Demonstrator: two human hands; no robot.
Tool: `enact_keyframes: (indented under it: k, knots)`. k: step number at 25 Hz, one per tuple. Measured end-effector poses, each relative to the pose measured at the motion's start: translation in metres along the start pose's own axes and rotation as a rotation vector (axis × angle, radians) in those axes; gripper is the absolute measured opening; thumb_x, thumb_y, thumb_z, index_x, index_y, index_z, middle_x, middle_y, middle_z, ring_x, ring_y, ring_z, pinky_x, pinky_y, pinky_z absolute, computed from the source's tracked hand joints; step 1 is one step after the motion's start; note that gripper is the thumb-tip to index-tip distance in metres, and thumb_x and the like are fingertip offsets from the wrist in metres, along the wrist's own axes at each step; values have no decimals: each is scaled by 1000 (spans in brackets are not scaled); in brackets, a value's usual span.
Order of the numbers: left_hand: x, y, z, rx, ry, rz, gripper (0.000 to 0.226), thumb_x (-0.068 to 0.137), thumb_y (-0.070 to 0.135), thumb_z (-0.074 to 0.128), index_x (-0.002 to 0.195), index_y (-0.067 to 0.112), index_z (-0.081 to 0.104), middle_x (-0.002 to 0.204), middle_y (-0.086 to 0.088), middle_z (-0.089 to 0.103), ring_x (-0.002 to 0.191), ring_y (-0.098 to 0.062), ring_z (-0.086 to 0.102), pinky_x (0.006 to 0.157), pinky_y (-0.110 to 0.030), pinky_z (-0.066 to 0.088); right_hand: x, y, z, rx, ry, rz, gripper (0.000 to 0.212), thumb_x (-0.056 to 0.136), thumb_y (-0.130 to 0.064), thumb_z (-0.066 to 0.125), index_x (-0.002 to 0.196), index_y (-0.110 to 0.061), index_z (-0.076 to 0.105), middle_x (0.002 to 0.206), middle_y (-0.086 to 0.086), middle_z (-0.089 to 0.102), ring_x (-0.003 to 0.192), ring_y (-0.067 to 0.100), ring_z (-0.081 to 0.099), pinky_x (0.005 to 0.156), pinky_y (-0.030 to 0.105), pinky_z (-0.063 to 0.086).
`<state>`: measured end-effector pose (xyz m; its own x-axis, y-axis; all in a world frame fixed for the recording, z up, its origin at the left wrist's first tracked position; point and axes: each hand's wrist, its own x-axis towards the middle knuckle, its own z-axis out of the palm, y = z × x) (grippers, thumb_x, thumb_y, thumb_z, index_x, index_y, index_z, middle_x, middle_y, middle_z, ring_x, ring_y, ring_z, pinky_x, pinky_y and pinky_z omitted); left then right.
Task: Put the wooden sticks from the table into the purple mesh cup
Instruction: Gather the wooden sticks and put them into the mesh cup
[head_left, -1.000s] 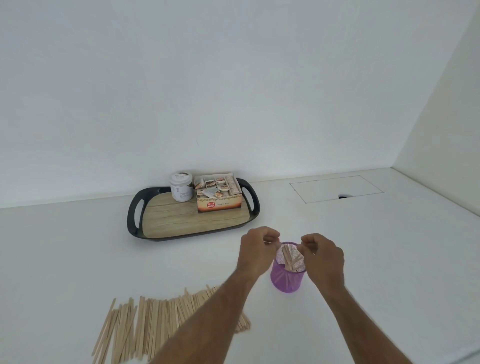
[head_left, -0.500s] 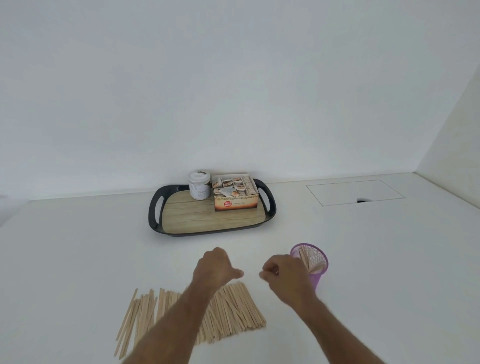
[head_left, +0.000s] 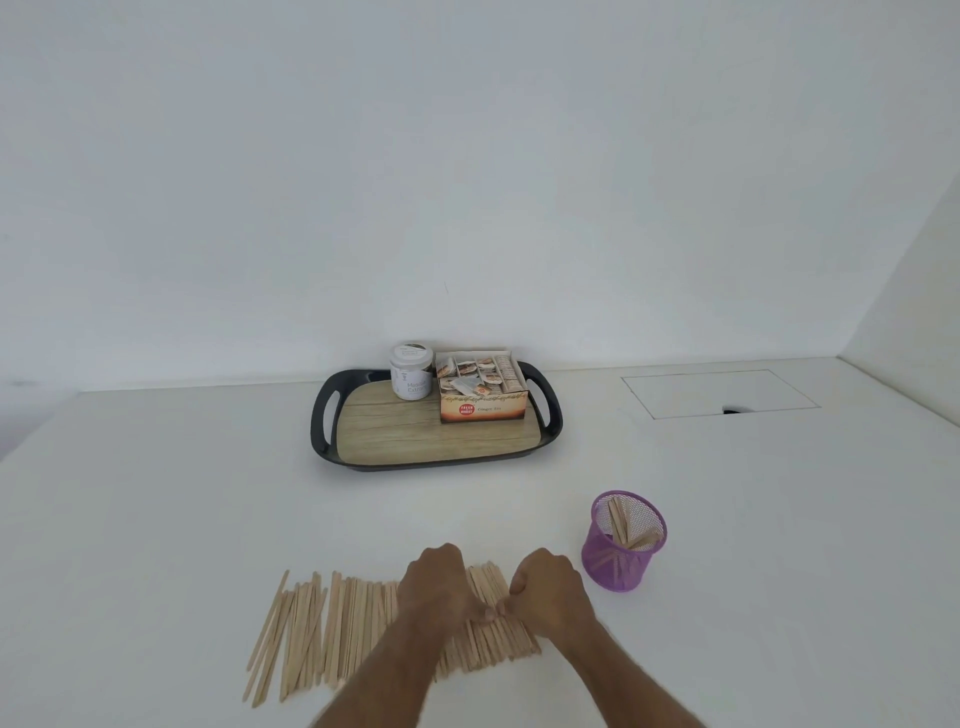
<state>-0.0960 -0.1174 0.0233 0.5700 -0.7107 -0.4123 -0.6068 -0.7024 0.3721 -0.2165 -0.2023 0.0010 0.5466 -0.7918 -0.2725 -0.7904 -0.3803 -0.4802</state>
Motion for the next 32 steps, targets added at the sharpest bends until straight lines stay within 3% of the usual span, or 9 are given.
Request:
enact_keyframes:
  k: [7,12,15,18,23,29,32]
  knots:
    - [1,-8,-6,-216,-29,-78,31,73,12,89,86,6,61,89,-10,76,80,-24,77,74,-33,65,0,3,2,72,-12,50,17,68,-9,66,80,-11,78,80,-1,76,74,13,72,63,20,56]
    - [2,-17,-6,-387,-20,-103,28,73,-6,83,97,-4,70,87,-16,75,73,-30,77,67,-40,66,0,5,2,195,-18,69,12,71,-8,67,78,-10,77,79,0,76,75,12,72,66,25,58]
    - [3,-20,-9,-451,0,-96,25,73,-8,82,95,-4,71,86,-16,74,73,-30,77,66,-40,66,1,9,0,262,-11,67,9,71,-5,62,67,-2,69,66,6,66,62,16,66,59,28,53]
    - [7,-20,-16,-515,33,-66,16,74,-7,81,86,-2,72,83,-16,74,72,-28,77,66,-41,66,2,13,-9,340,-7,38,14,75,-6,65,63,-12,62,63,6,55,55,14,57,55,26,50]
    - [14,-13,-29,-634,65,-19,16,77,-2,83,89,1,72,84,-12,74,71,-22,75,63,-34,66,3,14,-24,496,3,69,9,77,-4,70,69,-1,67,65,6,70,61,19,65,64,39,58]
    - [13,14,-30,-809,91,60,15,79,1,82,88,9,73,90,-10,76,80,-23,76,66,-32,65,-2,9,-40,747,60,73,7,81,-3,72,83,-8,68,71,6,75,63,14,68,59,33,56]
    - [11,32,-29,-902,103,165,15,80,2,82,87,13,76,85,-6,76,81,-19,76,70,-32,65,-5,7,-56,769,162,22,17,79,-1,69,84,-17,73,72,5,75,69,18,69,68,42,59]
